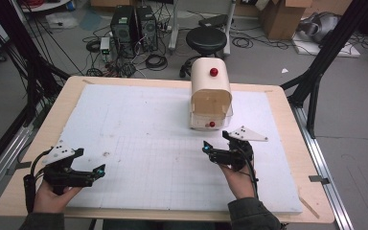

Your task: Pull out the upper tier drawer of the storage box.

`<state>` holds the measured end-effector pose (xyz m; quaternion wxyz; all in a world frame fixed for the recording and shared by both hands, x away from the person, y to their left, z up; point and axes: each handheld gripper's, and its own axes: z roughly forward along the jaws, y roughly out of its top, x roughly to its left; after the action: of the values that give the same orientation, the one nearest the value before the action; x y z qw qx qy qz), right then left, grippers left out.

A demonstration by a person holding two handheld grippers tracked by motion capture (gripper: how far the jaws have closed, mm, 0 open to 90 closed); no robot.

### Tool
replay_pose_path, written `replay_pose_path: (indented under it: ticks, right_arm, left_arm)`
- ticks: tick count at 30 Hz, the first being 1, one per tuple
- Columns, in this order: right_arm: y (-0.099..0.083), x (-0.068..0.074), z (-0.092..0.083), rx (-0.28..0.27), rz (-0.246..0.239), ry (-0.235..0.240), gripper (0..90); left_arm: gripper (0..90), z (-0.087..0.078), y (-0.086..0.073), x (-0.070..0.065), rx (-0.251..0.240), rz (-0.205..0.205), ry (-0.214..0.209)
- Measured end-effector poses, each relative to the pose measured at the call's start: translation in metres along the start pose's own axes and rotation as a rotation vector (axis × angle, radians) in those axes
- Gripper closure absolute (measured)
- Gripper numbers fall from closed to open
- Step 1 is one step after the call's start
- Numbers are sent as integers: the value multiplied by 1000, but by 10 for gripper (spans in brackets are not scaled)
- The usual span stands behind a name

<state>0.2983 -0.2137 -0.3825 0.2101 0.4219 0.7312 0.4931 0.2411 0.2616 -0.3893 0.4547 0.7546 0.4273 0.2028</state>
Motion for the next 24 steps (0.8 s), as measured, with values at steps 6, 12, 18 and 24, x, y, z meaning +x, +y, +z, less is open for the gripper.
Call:
replay_pose_path:
  ticks: [6, 12, 18, 24]
  right_arm:
    - [-1, -5, -3, 20, -9, 13, 135]
    - [-3, -9, -7, 35, -31, 22, 101]
    - [-5, -14, -9, 51, -54, 20, 0]
    - [-9, -21, -14, 64, -56, 31, 0]
  left_arm:
    - [17, 0, 0, 0, 1, 1, 5]
    - [17, 0, 0, 0, -3, -3, 3]
    - [17, -1, 0, 1, -7, -16, -2]
    - [17, -1, -1, 1, -8, -14, -7]
